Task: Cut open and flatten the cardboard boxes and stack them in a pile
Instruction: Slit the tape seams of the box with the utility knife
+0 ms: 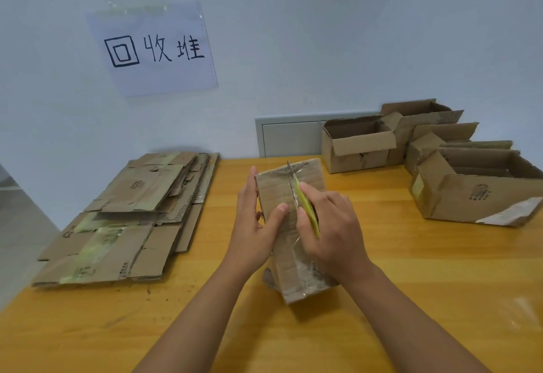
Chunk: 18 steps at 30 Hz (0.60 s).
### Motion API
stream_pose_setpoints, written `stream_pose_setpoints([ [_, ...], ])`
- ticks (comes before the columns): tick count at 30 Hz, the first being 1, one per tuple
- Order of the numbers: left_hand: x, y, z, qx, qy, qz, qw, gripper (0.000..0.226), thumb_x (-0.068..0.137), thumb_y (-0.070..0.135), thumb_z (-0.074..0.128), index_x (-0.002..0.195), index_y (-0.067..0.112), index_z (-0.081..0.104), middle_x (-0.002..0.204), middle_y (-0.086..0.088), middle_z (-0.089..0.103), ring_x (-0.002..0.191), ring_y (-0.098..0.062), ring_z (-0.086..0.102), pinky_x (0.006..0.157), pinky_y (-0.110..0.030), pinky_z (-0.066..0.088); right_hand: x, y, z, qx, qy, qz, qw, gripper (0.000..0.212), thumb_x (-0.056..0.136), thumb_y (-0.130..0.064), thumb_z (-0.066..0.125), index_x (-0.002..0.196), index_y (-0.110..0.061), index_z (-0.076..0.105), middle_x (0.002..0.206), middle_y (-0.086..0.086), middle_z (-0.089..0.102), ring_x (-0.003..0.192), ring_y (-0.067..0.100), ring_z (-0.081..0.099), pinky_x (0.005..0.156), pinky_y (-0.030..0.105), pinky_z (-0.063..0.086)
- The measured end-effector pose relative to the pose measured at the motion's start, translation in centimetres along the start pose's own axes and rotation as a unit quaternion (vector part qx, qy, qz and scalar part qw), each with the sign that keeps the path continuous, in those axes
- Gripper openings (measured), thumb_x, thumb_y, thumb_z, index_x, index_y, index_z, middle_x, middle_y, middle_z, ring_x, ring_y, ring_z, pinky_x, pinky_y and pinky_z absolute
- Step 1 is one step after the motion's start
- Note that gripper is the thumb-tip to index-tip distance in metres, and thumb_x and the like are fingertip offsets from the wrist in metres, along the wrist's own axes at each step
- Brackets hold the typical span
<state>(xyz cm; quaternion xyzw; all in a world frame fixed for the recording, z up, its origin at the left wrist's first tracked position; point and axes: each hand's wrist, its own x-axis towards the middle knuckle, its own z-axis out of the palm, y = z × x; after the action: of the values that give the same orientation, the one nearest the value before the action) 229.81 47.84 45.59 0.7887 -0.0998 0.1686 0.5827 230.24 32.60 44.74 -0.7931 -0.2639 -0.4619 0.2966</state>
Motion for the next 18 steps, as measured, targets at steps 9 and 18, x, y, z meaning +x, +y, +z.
stream_pose_setpoints([
  [9,0.06,-0.12,0.12,0.006,0.006,0.005,1.0,0.08,0.095,0.028,0.062,0.144,0.056,0.005,0.139,0.012,0.037,0.12,0.009,0.045,0.099,-0.038,0.052,0.27,0.03,0.12,-0.013,-0.011,0.011,1.0,0.039,0.094,-0.019,0.051,0.124,0.002,0.062,0.091,0.009,0.068,0.082,0.02,0.058,0.067,0.041,0.05],
  [18,0.51,-0.86,0.45,-0.001,0.02,-0.02,1.0,0.081,0.095,0.028,0.062,0.148,0.051,0.005,0.141,0.009,0.035,0.12,0.008,0.046,0.095,-0.029,0.052,-0.12,0.3,0.5,-0.033,-0.052,0.025,0.998,0.039,0.091,-0.018,0.05,0.118,0.004,0.065,0.086,0.011,0.068,0.079,0.025,0.061,0.073,0.044,0.052],
])
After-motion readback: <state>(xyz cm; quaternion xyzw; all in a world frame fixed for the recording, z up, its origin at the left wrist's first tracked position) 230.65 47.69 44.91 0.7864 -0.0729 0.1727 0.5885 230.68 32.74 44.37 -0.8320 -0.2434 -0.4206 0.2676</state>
